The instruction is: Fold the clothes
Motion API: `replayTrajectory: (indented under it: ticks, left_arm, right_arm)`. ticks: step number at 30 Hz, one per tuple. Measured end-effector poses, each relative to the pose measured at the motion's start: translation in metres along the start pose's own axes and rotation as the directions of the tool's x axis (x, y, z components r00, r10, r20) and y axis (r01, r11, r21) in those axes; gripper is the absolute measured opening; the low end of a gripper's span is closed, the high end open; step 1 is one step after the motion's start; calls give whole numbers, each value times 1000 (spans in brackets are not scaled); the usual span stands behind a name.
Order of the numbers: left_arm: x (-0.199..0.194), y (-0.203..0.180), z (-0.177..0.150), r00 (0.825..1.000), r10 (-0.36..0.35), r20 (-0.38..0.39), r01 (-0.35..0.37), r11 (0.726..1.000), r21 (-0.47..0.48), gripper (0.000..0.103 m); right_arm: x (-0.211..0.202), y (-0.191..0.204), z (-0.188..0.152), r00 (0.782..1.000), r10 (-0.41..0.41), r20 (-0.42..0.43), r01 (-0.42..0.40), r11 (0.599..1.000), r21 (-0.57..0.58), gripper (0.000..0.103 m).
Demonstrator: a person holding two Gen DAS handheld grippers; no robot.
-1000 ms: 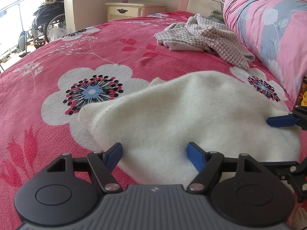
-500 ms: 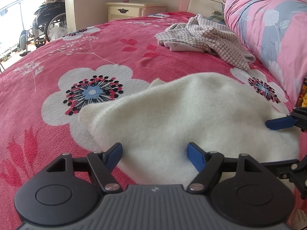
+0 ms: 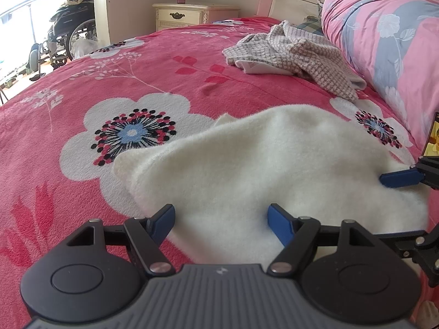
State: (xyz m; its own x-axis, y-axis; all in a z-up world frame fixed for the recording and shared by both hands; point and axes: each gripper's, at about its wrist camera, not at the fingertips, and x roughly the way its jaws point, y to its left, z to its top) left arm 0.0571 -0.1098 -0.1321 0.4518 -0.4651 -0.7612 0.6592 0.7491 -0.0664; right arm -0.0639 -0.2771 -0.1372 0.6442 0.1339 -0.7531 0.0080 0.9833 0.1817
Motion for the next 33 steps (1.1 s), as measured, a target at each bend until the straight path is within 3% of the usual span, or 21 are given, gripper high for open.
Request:
replayTrajectory:
  ticks: [16, 20, 24, 27, 29, 33]
  left_arm:
    - [0, -1, 0, 1000, 6, 5, -6, 1000, -1, 76]
    - [-2, -2, 1, 1000, 16, 15, -16, 1000, -8, 75]
    - [-16, -7, 14, 996, 28, 87, -30, 999, 18, 70]
    - [-19, -11, 29, 993, 24, 119, -28, 999, 36, 71]
    - [-10, -10, 39, 994, 48, 99, -51, 998, 26, 70]
    - [14, -6, 52, 994, 98, 41, -99, 995, 2, 70]
  right_arm:
    - [-3, 2, -1, 1000, 0, 10, 0, 1000, -26, 102]
    - [-16, 3, 1, 997, -3, 82, 6, 999, -43, 100]
    - [-34, 3, 13, 977, -40, 208, 59, 995, -85, 99]
    - [-28, -4, 22, 973, -75, 220, 95, 992, -84, 88]
    - [-22, -10, 29, 972, -89, 217, 107, 992, -73, 70]
    - [-16, -22, 45, 973, -77, 218, 90, 995, -50, 58]
